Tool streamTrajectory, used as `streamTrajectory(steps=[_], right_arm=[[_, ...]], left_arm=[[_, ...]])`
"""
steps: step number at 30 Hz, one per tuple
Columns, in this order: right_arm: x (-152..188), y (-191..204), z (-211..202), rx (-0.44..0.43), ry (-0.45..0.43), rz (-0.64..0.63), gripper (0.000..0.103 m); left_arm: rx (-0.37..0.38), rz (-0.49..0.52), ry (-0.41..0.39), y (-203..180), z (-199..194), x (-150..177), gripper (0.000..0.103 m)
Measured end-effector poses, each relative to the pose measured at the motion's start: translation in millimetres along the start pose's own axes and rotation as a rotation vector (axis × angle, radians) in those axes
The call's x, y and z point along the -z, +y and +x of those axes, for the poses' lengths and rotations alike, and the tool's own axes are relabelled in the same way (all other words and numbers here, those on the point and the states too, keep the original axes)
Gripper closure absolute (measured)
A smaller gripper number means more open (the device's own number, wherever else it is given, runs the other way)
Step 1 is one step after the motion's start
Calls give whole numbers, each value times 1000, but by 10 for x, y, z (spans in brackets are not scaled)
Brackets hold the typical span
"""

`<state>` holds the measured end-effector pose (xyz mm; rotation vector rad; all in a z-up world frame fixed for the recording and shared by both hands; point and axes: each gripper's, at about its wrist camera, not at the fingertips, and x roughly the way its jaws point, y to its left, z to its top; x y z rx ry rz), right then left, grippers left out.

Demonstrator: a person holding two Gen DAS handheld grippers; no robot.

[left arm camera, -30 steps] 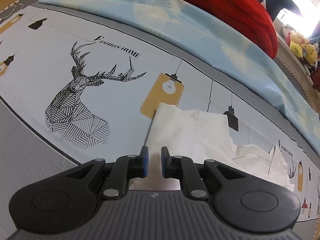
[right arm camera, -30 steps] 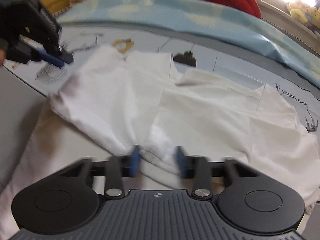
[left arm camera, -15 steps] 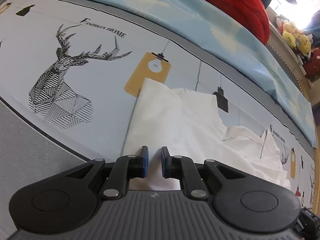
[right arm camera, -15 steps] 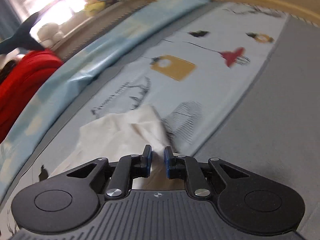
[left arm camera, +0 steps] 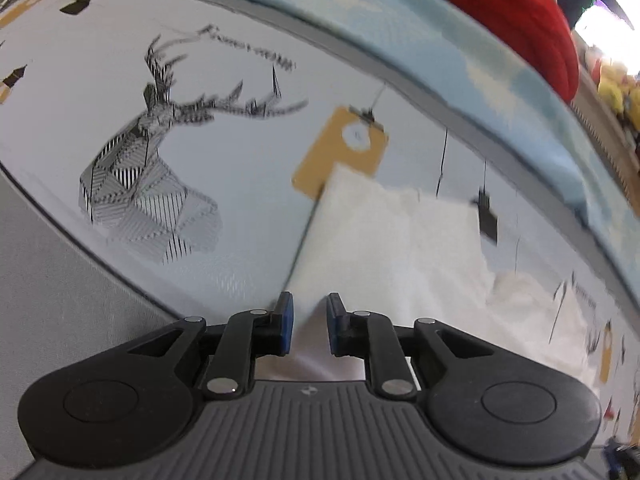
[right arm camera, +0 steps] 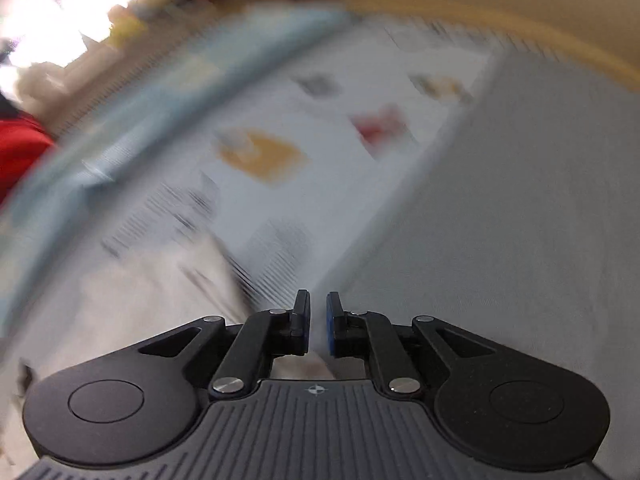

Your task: Fold small clothes

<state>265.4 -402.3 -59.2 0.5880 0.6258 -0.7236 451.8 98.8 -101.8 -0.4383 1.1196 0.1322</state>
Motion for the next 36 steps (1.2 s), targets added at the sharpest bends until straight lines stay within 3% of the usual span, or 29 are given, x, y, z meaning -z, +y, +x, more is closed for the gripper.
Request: streamTrajectory(steps=[2,3,6,8,10,15,17,19,20,24,26,27,31,36], right_arm=[[-39,117,-60,-99,-40,-48,75],[-49,166,-37,-146,-20,-63,69],[1,261,148,-226,126,-69,68],[75,309,311,-231,235,-101,68],[212,380,385,-184,313,-147,68],[315,392,457,-157,357,-142,68],[301,413,494,-153,355,-148,67],[316,419,511,-148,354,-149,67],[304,415,507,-145,352,-151,67],[299,445,466,-164,334,-138,67],[295,462,452,-164,324,-145,67],[296,465,452,-159,322,-149,67],[294,439,459,-147,326,-141,67],[250,414,405,-142,304,-140,67]], left_arm=[[24,-9,-13,51,34,-42,70],[37,-12,-12,66,61,-56,64],[46,-13,-14,104,131,-68,54],[48,3,-18,113,166,-64,53],[52,9,-22,119,205,-68,53],[72,-9,-10,134,295,-74,53],[87,0,1,120,315,-62,56],[99,32,-4,99,316,-46,87],[90,53,-16,91,292,-37,98],[16,15,-139,185,69,10,103],[-96,34,-196,192,-5,35,103],[-110,40,-195,204,-9,33,101],[48,35,-103,206,-30,52,94],[122,155,7,-16,-70,238,92]])
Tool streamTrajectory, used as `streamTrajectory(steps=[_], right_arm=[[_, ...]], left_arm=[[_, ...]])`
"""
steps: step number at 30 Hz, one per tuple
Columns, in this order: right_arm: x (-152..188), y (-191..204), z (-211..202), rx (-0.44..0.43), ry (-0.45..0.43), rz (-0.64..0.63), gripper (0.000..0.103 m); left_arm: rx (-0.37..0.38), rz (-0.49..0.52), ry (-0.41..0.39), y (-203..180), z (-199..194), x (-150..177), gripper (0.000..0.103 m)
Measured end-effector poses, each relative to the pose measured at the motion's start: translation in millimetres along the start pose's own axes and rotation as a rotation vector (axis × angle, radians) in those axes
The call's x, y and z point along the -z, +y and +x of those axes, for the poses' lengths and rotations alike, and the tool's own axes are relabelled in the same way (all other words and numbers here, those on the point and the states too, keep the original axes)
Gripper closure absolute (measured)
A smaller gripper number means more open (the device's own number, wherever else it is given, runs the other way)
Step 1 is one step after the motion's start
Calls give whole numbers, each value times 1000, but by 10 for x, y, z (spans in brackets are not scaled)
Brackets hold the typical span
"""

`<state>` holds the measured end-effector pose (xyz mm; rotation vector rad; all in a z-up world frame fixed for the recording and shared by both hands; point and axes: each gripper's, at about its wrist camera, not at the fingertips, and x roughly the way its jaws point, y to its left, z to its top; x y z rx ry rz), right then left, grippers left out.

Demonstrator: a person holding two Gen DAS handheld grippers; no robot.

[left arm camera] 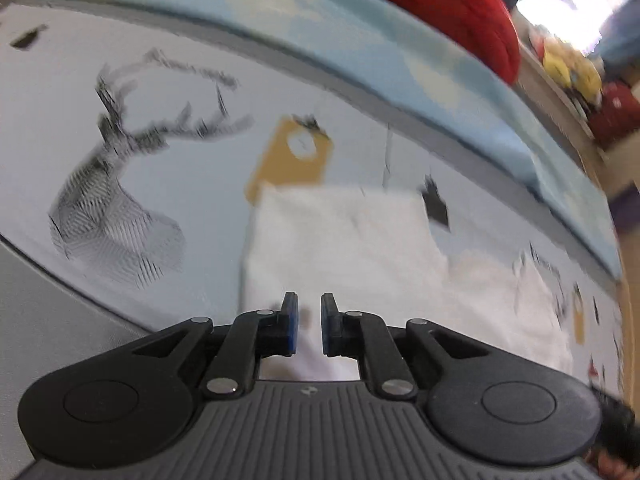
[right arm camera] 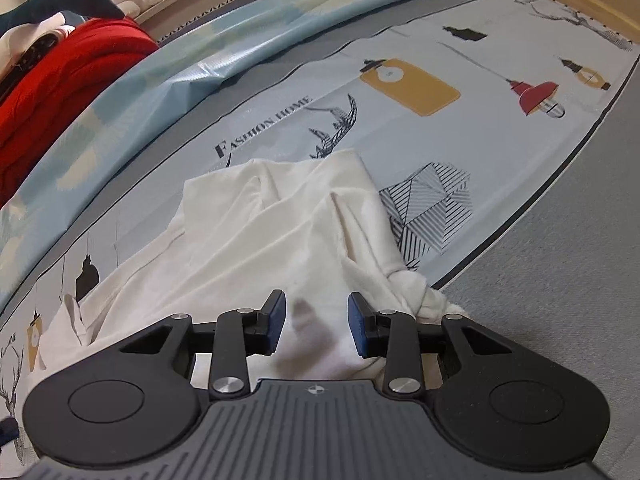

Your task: Fold small clothes

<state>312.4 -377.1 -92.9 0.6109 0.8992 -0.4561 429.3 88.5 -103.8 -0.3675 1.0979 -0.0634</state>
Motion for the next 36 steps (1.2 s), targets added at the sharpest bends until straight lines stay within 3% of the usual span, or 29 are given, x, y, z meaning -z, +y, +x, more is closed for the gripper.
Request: streamTrajectory(steps=[2,5,6,8,10,14,16,17,20,23,25,27,29,31,33,36], right_arm=[[-11,-20,-16,-3,1,6,67],[-31,-79,0,-13,16,23,67],[-36,-97,18,-15,24,26,67],[-46,-124,40,-18,33,30,68],[-55,-130,12,-17,29,43,68],[-64,-68,-144,-1,-27,14,67],[-71,-94,-168,5,-34,8,67],[-75,-129,-160,12,-28,14,67],[-83,-246,-124,71,-3,27,67],[-92,-345,-130,93,1,38,67],[-83,-376,-114,80,25,30,67],[-62,-428,-64,74,74,31,65],[-51,-489,-39,84,106,39,58],[-82,-525,-94,107,101,44,55],[-153,-507,-280,133,50,29,55],[-261,-485,-741,94,-64,-5,56]], left_arm=[[-15,8,39,5,30,91,92],[-129,43,86,138,164,158,93],[-167,38,91,219,190,170,88],[-195,11,84,329,151,171,89],[-168,2,43,338,10,165,90],[-21,79,26,199,-76,238,89],[-70,155,92,186,71,311,89],[-112,165,121,239,143,348,99],[-100,126,102,321,46,333,99],[-74,182,35,215,-80,324,98],[-52,196,65,179,-8,364,96],[-88,205,140,196,175,435,96],[-101,200,128,154,112,422,96],[-128,191,56,89,-105,375,96],[-133,219,-39,0,-370,352,96],[-85,184,-117,-59,-700,375,96]])
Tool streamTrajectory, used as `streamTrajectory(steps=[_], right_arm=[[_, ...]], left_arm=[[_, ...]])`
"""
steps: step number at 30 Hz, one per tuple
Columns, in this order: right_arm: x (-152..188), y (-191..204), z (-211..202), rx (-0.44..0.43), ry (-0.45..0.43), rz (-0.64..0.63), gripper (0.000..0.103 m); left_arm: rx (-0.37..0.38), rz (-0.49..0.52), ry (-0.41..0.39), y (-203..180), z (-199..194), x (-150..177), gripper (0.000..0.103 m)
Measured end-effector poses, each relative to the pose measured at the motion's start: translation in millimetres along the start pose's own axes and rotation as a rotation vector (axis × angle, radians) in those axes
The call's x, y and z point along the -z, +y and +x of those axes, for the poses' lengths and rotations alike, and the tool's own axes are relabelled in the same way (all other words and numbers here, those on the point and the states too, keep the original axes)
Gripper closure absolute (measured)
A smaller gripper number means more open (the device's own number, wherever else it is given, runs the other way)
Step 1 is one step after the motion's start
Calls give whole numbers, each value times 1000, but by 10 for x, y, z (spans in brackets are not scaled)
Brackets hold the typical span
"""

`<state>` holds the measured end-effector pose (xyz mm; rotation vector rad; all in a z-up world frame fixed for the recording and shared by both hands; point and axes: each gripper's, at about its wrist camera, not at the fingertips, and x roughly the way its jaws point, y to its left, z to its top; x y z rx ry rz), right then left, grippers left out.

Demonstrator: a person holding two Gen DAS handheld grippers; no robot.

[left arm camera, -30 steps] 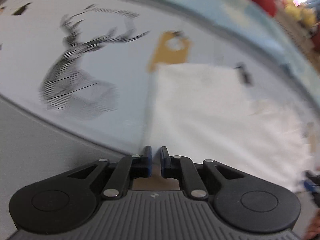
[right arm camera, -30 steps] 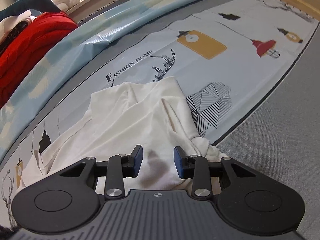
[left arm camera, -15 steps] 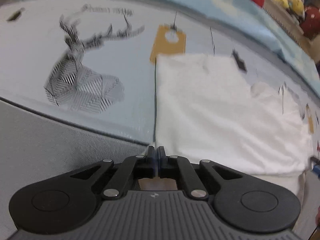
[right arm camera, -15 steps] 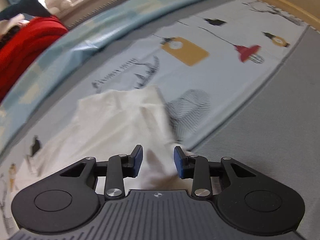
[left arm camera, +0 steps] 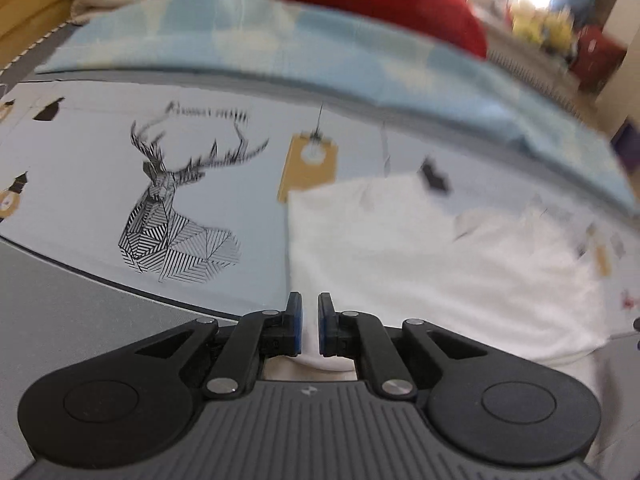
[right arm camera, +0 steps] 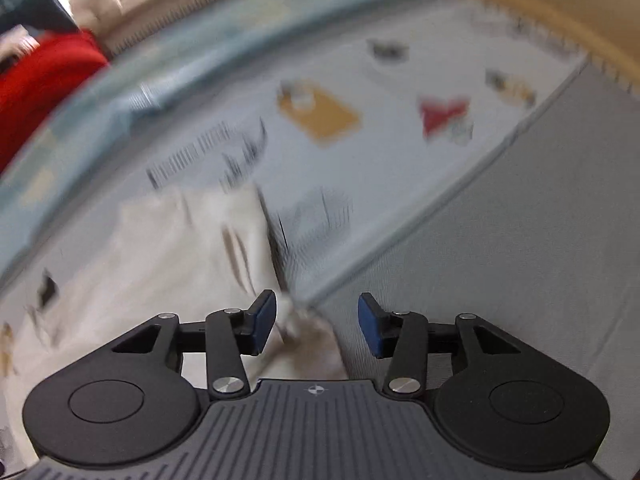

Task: Fold small clothes
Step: 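Move both tools to the shirt hem and close them on it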

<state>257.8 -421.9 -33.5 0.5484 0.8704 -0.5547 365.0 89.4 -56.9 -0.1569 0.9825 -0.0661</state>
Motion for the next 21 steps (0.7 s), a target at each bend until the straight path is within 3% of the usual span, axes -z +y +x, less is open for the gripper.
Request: streamTrajectory(steps=[2,6,9,13,15,17,19,21], right_arm=[[-32,-67,-395,-36,-63,-1,56],[18,-265,-1043,-155,-111,-30,56],[183,-491,-1460,-239,-146,-85,56],[633,-816,-1720,-251,-137,-133,56],[886,-975,-1743,-193,-115,-129,56],[1077,-1086,-1683,-161,-72,-143,56],[1218,-1197,-1635,-168,-31,-143,56],[1350,-1273,-1535,-161,25,-163,56]], left_arm=[[8,-16,-22,-43,-241,51,96],[21,61,-89,-162,-841,330,96],[29,104,-131,-132,-1271,743,95],[56,76,-152,87,-1585,1416,94],[44,40,-88,211,-1499,1775,94],[1,-29,51,293,-1367,1986,94],[51,-43,94,327,-1321,2090,94],[10,7,104,323,-1286,2171,94]])
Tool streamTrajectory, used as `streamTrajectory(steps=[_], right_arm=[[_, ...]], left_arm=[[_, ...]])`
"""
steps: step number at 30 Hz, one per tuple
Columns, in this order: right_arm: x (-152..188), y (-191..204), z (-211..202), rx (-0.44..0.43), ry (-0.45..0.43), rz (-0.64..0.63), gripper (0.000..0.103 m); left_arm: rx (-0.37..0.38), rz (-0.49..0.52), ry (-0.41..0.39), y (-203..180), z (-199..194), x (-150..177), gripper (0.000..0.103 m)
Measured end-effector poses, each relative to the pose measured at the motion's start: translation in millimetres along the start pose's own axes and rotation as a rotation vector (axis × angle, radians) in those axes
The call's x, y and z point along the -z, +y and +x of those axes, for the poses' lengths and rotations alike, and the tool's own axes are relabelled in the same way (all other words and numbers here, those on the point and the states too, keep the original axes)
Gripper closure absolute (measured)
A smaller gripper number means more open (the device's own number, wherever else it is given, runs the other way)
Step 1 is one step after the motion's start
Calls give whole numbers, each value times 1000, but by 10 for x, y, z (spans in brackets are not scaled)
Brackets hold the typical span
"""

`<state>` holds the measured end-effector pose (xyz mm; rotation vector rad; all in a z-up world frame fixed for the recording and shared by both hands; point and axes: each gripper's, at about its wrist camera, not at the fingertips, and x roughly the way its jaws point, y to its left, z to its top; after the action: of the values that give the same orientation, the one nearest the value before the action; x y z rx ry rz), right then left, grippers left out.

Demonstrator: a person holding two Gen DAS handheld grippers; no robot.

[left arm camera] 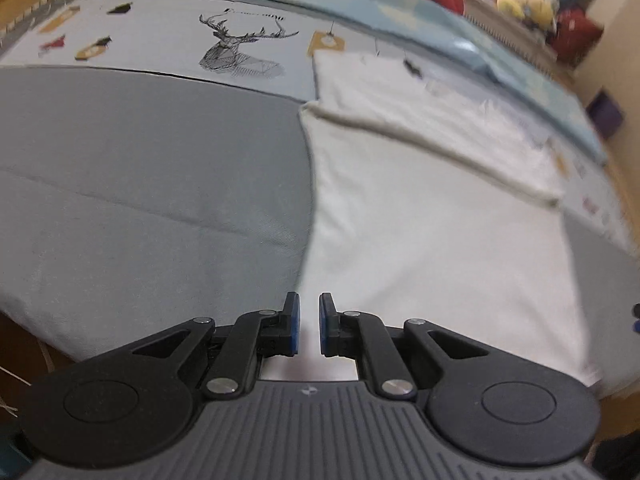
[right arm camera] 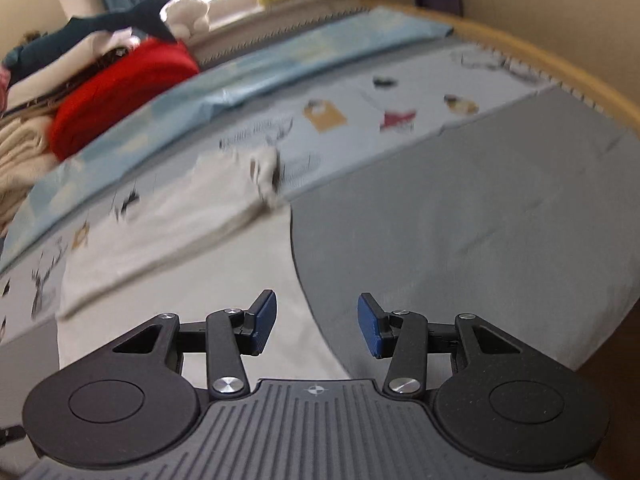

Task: Fold small clothes
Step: 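Move both tools to the shirt hem and close them on it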

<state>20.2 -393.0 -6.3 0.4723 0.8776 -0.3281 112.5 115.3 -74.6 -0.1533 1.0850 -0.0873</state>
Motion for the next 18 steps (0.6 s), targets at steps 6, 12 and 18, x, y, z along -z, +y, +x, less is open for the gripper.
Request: streamTrajectory(steps=[6,12,18], right_arm=[[310,-148,339,39,160,-24,56],[379,-274,479,59,213,58,56],[457,-265,591,44,269,31,56]], left_arm=[[-3,8,108,190,158,208,94],[23,-29,174,255,286,267,89],[-24,-8,191,195,394,296,87]])
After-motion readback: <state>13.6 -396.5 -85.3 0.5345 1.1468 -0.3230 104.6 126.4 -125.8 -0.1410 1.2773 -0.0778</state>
